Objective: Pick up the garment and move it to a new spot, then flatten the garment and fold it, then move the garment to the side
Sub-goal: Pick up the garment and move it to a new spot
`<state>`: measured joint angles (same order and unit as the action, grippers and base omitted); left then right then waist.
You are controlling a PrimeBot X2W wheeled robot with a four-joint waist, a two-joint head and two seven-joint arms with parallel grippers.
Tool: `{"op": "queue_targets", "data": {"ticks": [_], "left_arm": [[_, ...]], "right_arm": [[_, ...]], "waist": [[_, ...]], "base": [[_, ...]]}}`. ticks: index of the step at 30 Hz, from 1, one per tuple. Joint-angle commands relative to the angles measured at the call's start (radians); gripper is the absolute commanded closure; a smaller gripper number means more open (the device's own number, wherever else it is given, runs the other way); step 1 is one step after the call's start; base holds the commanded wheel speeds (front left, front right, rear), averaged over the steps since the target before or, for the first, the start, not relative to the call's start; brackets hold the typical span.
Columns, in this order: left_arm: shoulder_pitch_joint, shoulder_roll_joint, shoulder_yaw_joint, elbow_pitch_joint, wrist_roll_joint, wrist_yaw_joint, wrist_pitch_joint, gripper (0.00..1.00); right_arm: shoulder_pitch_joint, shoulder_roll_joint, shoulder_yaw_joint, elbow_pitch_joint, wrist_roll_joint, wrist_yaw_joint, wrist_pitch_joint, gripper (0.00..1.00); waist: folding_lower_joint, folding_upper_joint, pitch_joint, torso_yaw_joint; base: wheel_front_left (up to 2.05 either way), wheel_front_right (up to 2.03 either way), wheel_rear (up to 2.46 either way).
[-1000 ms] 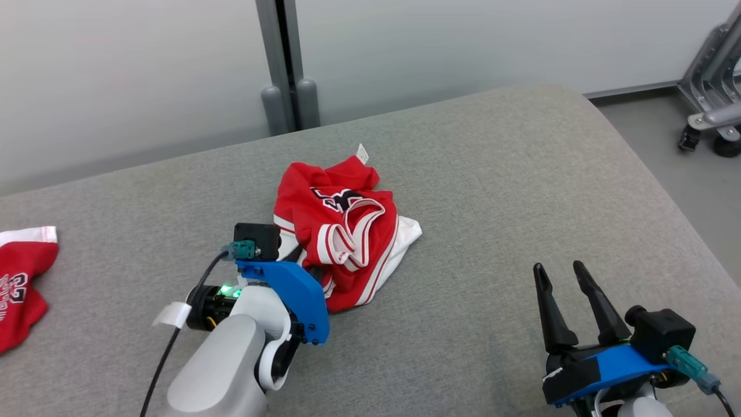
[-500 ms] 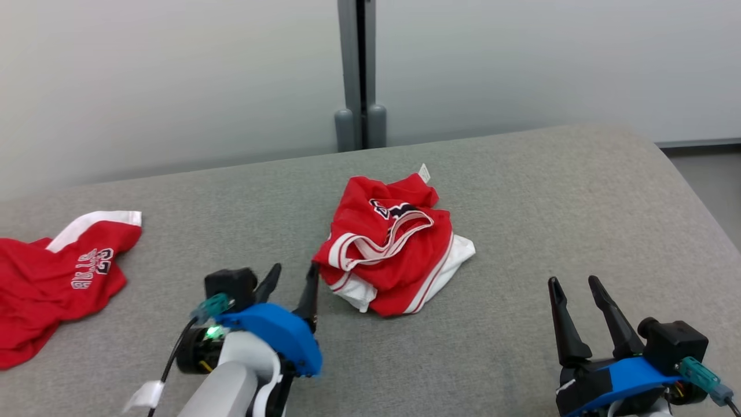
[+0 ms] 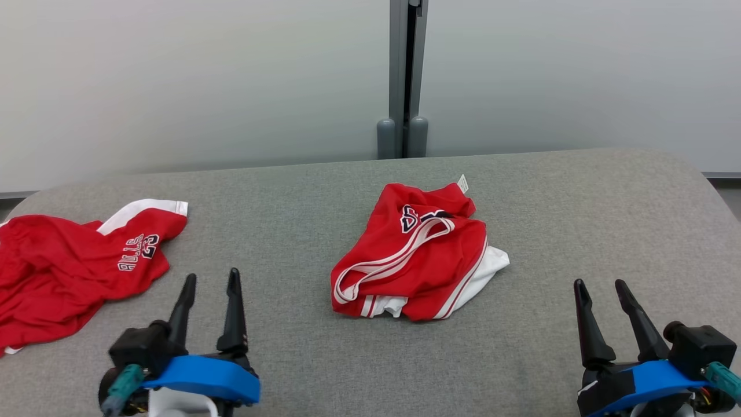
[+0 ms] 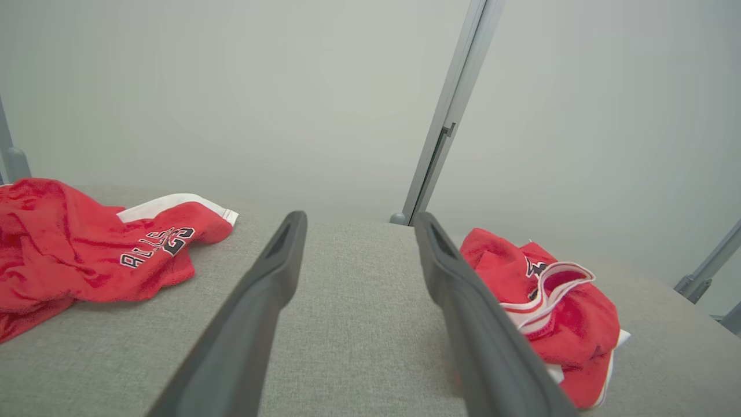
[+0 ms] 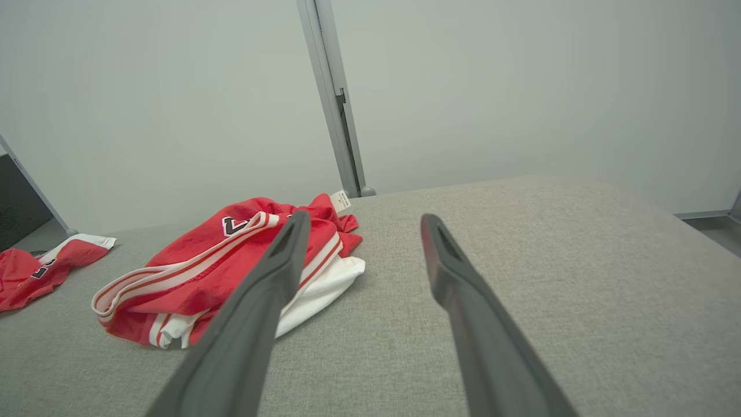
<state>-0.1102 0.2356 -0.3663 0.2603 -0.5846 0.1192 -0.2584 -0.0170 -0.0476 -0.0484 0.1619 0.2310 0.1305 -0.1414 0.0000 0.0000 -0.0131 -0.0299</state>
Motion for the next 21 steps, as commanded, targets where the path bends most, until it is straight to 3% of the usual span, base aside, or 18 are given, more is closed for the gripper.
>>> {"op": "queue_targets", "data": {"ticks": [1, 9, 21], "left_arm": [[0.015, 0.002, 0.027, -0.023, 0.016, -0.010, -0.006, 0.00], [0.112, -0.037, 0.188, -0.106, 0.175, -0.069, -0.008, 0.00], [0.164, -0.049, 0.231, 0.002, 0.263, -0.118, -0.008, 0.00]], "right_arm": [[0.010, -0.005, -0.009, -0.007, 0.000, 0.000, 0.002, 0.00], [0.015, -0.005, -0.013, -0.005, 0.008, 0.000, 0.010, 0.00], [0.037, -0.005, -0.001, -0.002, -0.038, 0.000, 0.040, 0.00]], "waist": [[0.0000, 0.0000, 0.001, 0.005], [0.0000, 0.0000, -0.002, 0.015], [0.0000, 0.0000, -0.015, 0.028]], "base": [[0.00, 0.00, 0.00], [0.00, 0.00, 0.00], [0.00, 0.00, 0.00]]}}
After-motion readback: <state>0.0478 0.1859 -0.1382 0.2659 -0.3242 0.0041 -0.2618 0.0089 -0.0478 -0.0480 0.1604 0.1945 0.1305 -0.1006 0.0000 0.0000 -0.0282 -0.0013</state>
